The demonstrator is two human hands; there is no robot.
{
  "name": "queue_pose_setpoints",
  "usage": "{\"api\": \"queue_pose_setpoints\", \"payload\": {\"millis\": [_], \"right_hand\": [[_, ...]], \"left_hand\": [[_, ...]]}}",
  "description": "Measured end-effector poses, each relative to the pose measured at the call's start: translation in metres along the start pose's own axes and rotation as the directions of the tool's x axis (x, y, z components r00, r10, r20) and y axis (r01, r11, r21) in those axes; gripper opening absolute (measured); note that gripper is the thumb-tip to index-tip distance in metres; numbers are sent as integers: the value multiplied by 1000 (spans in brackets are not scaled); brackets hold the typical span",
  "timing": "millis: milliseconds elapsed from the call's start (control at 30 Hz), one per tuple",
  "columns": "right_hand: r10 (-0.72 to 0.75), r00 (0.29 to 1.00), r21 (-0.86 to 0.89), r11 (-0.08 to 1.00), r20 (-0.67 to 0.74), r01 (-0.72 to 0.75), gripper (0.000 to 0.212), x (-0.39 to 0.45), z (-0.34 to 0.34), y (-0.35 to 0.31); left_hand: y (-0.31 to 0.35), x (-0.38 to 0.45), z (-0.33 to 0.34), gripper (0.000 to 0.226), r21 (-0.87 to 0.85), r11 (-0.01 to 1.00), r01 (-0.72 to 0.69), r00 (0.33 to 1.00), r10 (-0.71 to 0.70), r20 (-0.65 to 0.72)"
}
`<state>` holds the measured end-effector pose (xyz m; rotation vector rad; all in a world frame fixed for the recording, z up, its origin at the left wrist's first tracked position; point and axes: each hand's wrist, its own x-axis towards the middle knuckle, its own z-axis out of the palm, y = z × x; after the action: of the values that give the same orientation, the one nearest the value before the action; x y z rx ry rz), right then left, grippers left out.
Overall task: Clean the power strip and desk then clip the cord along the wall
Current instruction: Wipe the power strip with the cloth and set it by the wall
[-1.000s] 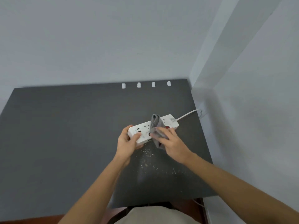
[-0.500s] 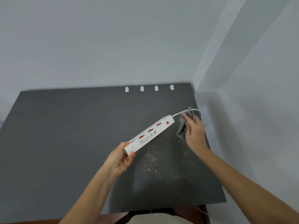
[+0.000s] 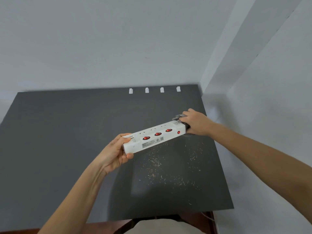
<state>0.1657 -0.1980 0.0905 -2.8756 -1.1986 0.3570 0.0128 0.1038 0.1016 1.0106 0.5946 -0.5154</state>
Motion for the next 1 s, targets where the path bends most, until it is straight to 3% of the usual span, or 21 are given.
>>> {"api": "queue_pose_setpoints", "payload": {"millis": [133,267,333,467,533,600,700,800,900,1000], "right_hand": [[109,987,102,990,-117,-97,30,-17,2,27],[313,950,27,949,-9,-313,22,-42,-3,73],[272,962,45,962,-36,-270,18,-37,-5,65],[52,997,56,997,-58,-48,19,-9,4,12],[24,998,32,999,-64,-22,17,-7,2,7],[49,993,27,999,-107,-47,13,-15,-1,33],[250,967,110,964,-49,-243,10,-37,-10,84],[296,955,98,951,-35,-292,8,-38,-18,97],[179,981,136,976,-80,-167,16,-15,-17,56],[-13,996,48,999,-87,17,26,6,-8,6]], "left_hand": [[10,-9,-13,18,28,999,-35,999,35,3],[16,-17,-33,22,73,996,-42,999,41,10],[17,-14,-31,23,77,996,-45,999,44,8],[24,-2,-12,21,111,992,-57,998,56,6],[29,-1,-12,21,126,989,-75,997,74,17],[35,-5,-26,24,124,988,-98,995,95,23],[42,-14,-59,36,154,981,-119,993,119,9],[43,-13,-72,33,148,984,-102,994,108,-30],[43,0,-57,31,97,990,-100,994,104,-37],[46,8,-40,24,162,983,-87,996,84,28]]}}
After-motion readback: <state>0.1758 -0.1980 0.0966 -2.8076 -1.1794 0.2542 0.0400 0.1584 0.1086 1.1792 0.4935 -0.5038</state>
